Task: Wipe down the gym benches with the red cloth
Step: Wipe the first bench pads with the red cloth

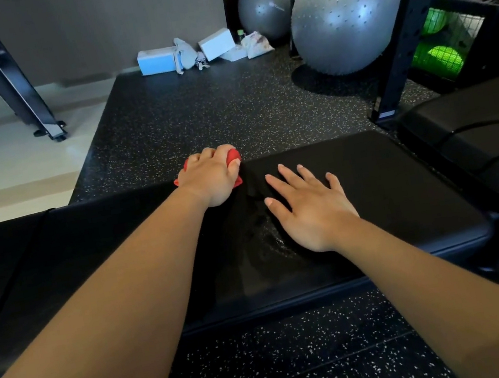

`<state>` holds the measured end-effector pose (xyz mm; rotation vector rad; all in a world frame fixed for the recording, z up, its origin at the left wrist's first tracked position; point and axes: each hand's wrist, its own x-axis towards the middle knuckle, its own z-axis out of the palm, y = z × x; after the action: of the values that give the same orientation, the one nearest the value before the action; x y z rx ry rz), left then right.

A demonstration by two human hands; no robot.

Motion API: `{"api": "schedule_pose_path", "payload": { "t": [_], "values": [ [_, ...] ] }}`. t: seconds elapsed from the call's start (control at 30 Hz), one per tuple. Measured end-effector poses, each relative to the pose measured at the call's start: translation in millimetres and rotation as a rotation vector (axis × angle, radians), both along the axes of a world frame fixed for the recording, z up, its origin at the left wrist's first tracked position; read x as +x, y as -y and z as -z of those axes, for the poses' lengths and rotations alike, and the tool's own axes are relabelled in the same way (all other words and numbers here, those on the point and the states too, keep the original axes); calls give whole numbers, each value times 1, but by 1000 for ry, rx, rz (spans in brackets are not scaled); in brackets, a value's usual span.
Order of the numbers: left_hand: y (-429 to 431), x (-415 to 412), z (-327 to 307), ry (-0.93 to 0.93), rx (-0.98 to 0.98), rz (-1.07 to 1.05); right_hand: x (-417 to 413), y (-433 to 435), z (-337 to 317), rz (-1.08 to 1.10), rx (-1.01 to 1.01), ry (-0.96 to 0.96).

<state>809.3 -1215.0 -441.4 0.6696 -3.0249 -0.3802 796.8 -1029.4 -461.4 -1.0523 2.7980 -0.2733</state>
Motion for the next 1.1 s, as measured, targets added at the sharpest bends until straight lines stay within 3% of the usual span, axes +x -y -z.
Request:
{"api": "schedule_pose_path", "payload": {
  "t": [0.3,0.47,0.63,1.1],
  "values": [
    [-3,10,3,-49,-29,7,2,0,-2,14,-9,1],
    [-23,56,9,-146,-56,80,6,-2,-4,15,-22,20],
    [-46,92,11,-124,-49,93,9,-8,-7,-15,-27,53],
    [-38,13,8,-89,-12,67,6,-17,1,52,-18,-19]
  ]
}}
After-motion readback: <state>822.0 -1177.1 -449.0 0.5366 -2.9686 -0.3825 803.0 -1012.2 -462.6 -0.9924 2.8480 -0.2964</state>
